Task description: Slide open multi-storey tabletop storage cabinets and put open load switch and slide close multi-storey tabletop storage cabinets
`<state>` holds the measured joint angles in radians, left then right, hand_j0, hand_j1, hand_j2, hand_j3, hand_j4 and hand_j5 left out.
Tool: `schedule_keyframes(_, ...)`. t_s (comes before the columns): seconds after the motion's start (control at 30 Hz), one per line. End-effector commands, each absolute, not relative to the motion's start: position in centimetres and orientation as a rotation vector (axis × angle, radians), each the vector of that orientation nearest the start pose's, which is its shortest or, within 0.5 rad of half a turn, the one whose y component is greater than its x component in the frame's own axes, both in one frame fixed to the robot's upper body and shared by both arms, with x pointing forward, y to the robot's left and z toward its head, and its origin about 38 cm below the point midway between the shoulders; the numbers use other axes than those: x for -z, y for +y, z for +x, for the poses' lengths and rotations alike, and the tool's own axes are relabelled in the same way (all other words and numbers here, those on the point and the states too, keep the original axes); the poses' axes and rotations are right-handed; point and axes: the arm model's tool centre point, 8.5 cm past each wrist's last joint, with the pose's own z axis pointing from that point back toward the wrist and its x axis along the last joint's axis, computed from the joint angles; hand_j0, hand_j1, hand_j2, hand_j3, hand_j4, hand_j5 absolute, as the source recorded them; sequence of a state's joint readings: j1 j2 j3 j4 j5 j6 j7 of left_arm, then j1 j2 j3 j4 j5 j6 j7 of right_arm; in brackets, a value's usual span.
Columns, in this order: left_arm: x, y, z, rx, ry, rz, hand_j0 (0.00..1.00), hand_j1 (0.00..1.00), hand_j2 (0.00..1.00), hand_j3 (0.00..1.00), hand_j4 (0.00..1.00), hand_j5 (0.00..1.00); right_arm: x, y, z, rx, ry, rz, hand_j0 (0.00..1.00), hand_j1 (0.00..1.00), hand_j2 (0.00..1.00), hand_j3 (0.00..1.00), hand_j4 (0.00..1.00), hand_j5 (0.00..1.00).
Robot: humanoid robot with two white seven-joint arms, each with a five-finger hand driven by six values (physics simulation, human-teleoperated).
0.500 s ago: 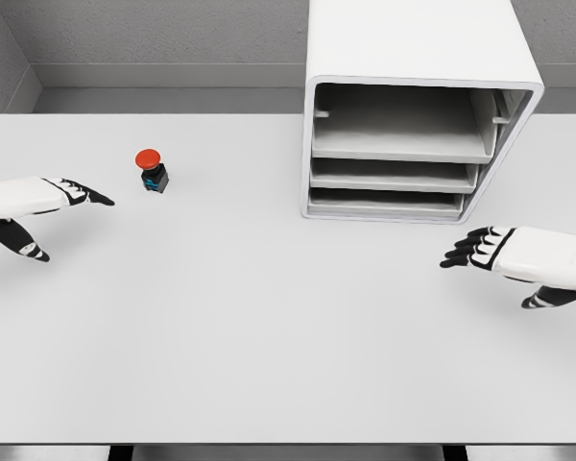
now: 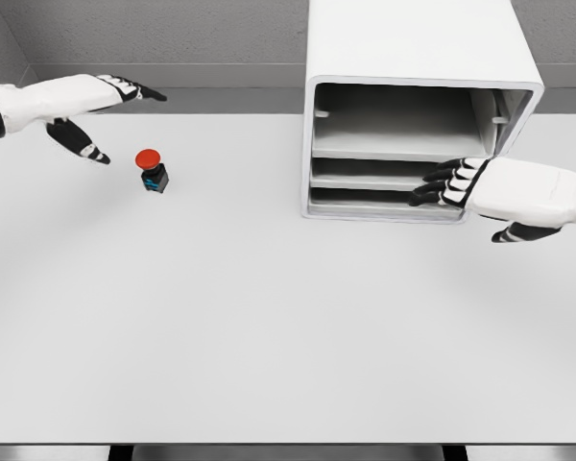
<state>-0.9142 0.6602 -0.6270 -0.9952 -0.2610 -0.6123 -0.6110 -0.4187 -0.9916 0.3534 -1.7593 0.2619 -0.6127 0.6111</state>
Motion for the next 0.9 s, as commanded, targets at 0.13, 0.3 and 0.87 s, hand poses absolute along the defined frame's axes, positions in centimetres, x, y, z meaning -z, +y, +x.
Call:
schedule_keyframes(0.13,-20.7,31.4,53.0,1.804,-1.323,0.341,1.0,1.0,1.0,1.0,1.0,1.0,-25.4,-28.1,37.4,2.919,2.017,0.381,1.0,1.0,1.0,1.0,1.0,1.0)
schedule_keyframes(0.3,-20.3,32.0,53.0,1.79,-1.308,0.34,1.0,1.0,1.0,1.0,1.0,1.0,-27.0,-27.5,38.9,2.898,2.066,0.462,1.0,1.0,1.0,1.0,1.0,1.0)
schedule_keyframes(0.87,-19.0,32.0,53.3,1.81,-1.246,0.35,0.86,0.86,0.86,0.86,0.86,0.86,-25.0,-26.0,44.1,3.017,2.169,0.46,1.0,1.0,1.0,1.0,1.0,1.0)
